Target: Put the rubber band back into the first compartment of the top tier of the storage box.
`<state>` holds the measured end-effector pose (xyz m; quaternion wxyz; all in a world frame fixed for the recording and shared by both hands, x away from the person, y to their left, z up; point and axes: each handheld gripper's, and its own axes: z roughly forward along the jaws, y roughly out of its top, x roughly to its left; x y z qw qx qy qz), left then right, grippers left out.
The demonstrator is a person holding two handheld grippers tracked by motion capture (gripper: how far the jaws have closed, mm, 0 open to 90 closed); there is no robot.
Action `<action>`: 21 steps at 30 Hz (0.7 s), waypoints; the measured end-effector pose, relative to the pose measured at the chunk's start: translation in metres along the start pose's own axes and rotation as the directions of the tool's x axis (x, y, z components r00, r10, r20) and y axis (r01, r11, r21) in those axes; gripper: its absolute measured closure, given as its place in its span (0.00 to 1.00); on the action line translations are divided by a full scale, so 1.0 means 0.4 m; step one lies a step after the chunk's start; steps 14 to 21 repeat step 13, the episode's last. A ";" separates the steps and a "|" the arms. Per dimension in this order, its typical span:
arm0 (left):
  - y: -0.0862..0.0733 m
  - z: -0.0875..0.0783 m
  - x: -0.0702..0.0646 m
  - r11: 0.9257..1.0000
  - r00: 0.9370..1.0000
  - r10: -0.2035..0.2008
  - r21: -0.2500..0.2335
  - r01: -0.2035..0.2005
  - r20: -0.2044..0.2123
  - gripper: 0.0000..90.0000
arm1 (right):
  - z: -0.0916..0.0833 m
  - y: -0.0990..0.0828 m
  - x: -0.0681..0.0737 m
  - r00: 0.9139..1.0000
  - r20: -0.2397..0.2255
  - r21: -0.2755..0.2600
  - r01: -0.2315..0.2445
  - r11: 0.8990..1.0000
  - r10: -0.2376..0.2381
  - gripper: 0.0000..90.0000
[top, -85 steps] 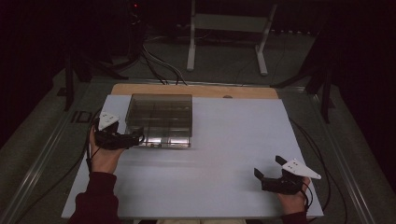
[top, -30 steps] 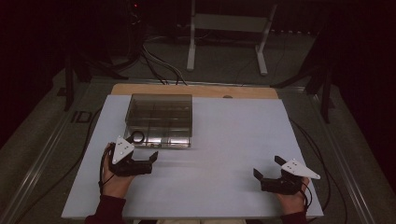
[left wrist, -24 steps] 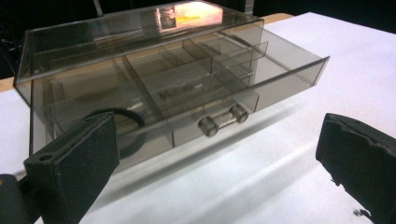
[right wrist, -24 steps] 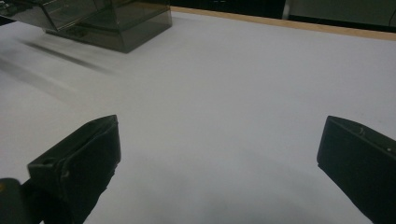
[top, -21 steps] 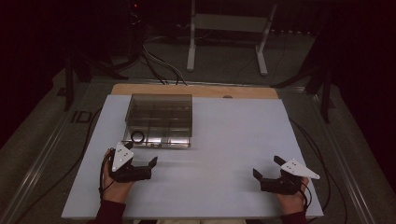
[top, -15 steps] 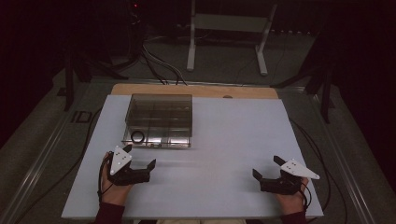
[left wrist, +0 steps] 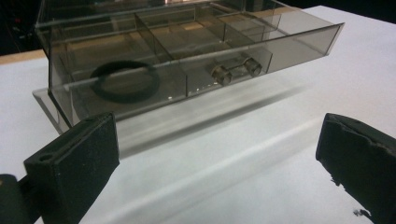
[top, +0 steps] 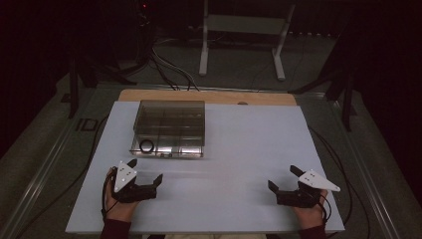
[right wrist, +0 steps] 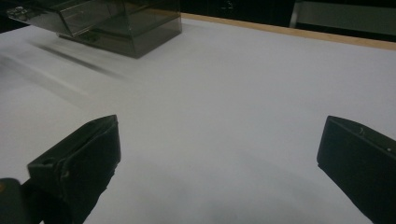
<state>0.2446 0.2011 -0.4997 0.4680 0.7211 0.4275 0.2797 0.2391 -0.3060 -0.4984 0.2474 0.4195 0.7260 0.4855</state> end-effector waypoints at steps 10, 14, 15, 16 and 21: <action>-0.006 0.010 0.001 0.999 1.000 -0.026 0.033 0.027 -0.014 0.01 | 0.006 -0.001 0.004 1.000 -0.016 -0.009 0.018 1.000 -0.018 0.00; -0.002 0.036 -0.015 0.994 0.998 -0.055 0.092 0.054 0.007 0.01 | 0.018 -0.008 0.007 0.999 -0.011 0.006 0.034 0.999 -0.034 0.00; -0.002 0.036 -0.015 0.994 0.998 -0.055 0.092 0.054 0.007 0.01 | 0.018 -0.008 0.007 0.999 -0.011 0.006 0.034 0.999 -0.034 0.00; -0.002 0.036 -0.015 0.994 0.998 -0.055 0.092 0.054 0.007 0.01 | 0.018 -0.008 0.007 0.999 -0.011 0.006 0.034 0.999 -0.034 0.00; -0.002 0.036 -0.015 0.994 0.998 -0.055 0.092 0.054 0.007 0.01 | 0.018 -0.008 0.007 0.999 -0.011 0.006 0.034 0.999 -0.034 0.00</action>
